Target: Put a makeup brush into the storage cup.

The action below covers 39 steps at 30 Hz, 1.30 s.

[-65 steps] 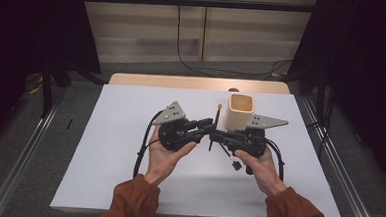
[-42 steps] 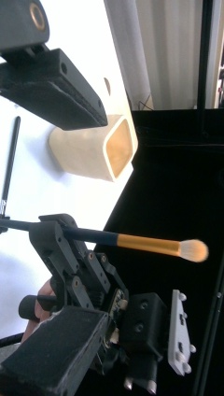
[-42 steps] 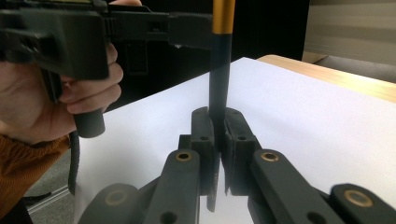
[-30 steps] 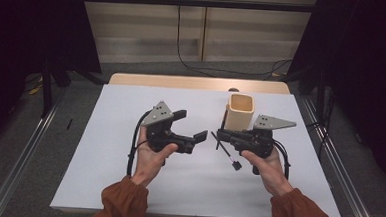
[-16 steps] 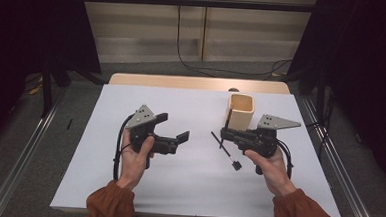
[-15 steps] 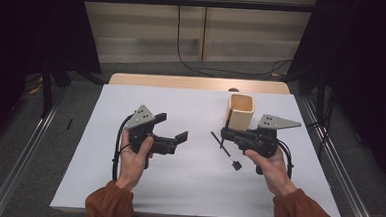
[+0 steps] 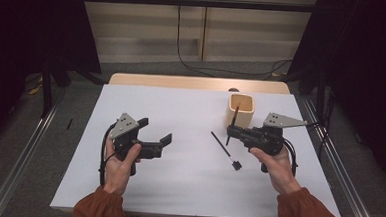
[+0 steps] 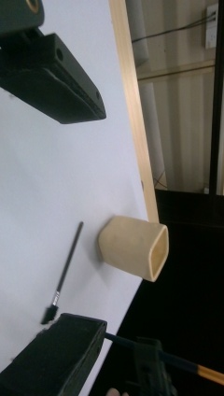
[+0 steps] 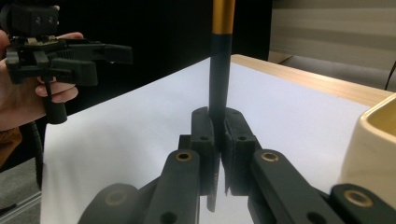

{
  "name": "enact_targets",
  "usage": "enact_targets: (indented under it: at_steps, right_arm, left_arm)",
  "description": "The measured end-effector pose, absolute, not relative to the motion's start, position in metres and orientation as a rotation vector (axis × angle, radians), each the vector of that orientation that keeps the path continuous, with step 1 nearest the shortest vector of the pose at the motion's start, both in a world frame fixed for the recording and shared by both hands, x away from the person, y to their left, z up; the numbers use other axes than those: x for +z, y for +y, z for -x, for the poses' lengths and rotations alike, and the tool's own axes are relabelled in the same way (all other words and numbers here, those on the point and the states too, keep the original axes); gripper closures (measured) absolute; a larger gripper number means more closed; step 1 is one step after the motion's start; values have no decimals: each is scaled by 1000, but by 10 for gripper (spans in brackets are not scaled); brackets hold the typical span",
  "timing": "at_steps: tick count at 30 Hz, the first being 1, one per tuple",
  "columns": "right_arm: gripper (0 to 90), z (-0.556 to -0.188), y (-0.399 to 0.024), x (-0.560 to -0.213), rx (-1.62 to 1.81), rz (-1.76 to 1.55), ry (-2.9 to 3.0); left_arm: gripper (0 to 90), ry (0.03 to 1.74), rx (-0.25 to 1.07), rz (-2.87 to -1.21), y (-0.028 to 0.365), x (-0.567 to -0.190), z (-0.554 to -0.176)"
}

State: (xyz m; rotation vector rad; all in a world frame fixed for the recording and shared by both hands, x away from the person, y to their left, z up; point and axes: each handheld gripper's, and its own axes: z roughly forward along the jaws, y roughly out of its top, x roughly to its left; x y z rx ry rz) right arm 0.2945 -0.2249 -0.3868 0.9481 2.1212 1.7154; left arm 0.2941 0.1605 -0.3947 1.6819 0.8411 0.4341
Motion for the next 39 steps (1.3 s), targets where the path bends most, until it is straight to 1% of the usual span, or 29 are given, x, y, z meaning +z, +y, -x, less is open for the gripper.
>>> enact_targets:
  at_steps: [3,6,8,11,15,25,29,34,39]
  right_arm:
    - [838,-296,-228,-383,1708,-939,2103]
    - [838,-298,-232,-378,1704,-937,2085]
    - [838,-299,-235,-376,1698,-945,2076]
    - [838,-303,-240,-374,1682,-959,2068]
    - [838,-306,-245,-373,1683,-983,2052]
    - [838,-320,-251,-366,1629,-986,2034]
    - [838,-330,-255,-365,1599,-1012,2018]
    - [838,-341,-257,-360,1577,-1022,2002]
    - [838,-353,-259,-355,1567,-1034,1980]
  left_arm:
    - [15,855,461,-1680,168,-400,-291]
    - [21,832,501,-1680,175,-404,-285]
    - [20,837,491,-1677,180,-407,-280]
    - [20,843,507,-1687,187,-413,-275]
    - [20,868,503,-1666,194,-418,-270]
    - [17,862,510,-1687,206,-427,-253]
    - [18,860,487,-1695,209,-429,-248]
    - [17,840,490,-1714,211,-431,-242]
    - [17,844,479,-1701,213,-433,-237]
